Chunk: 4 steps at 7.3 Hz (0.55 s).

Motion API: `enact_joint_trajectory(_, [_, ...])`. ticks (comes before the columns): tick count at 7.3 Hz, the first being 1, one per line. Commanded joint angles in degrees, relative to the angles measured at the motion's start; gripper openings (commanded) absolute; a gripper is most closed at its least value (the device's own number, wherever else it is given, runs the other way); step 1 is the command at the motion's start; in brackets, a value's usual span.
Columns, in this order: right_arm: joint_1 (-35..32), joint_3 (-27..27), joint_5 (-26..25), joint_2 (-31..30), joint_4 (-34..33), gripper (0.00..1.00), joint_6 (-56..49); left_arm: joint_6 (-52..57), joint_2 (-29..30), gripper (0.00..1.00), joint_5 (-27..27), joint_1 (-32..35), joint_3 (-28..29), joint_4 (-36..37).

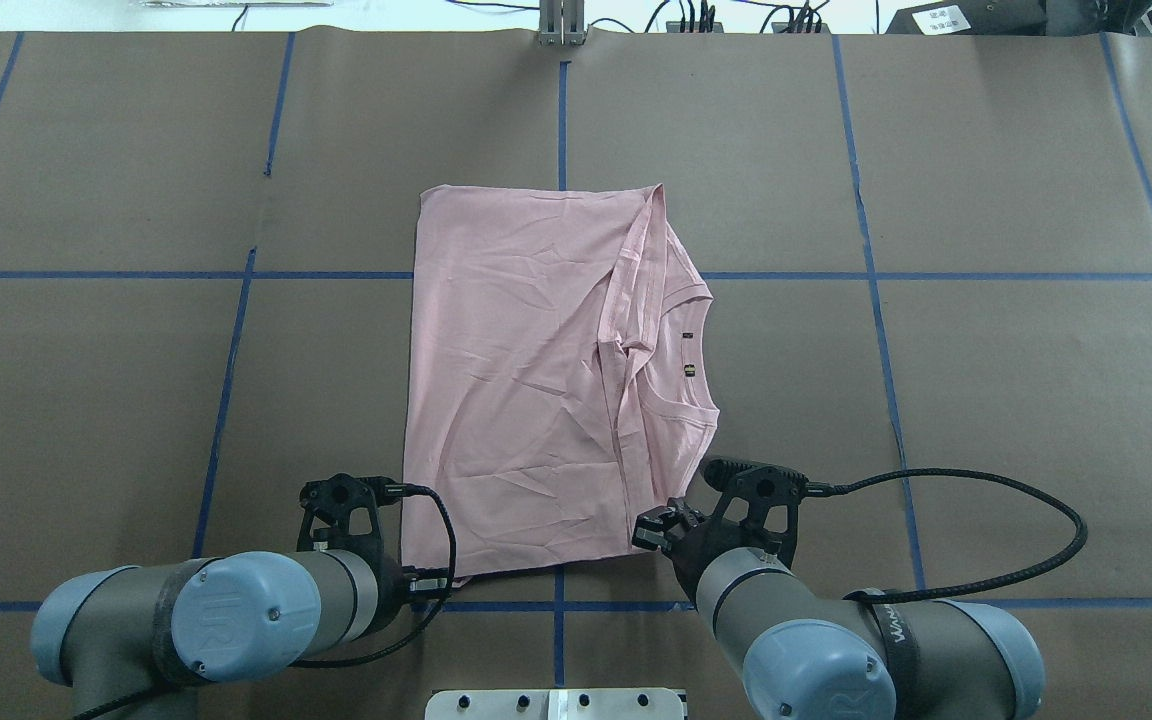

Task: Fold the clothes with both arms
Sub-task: 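Lower the left gripper beside the right gripper onto the shirt edge nearest the robot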

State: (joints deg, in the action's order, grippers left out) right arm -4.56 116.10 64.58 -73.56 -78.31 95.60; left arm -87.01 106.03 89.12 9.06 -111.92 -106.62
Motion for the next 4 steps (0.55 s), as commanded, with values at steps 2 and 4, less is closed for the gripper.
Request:
enact_joint_trajectory(2, [-0.01,0.01,0.02,0.0,0.0,0.0,0.02,0.0,-0.12,0.0,-0.09,0.0,0.03,0.0])
enact_joint_trajectory(4, [-0.01,-0.08,0.1,-0.18,0.0,0.0,-0.06,0.35,-0.12,0.0,0.17,0.08,-1.01,0.0])
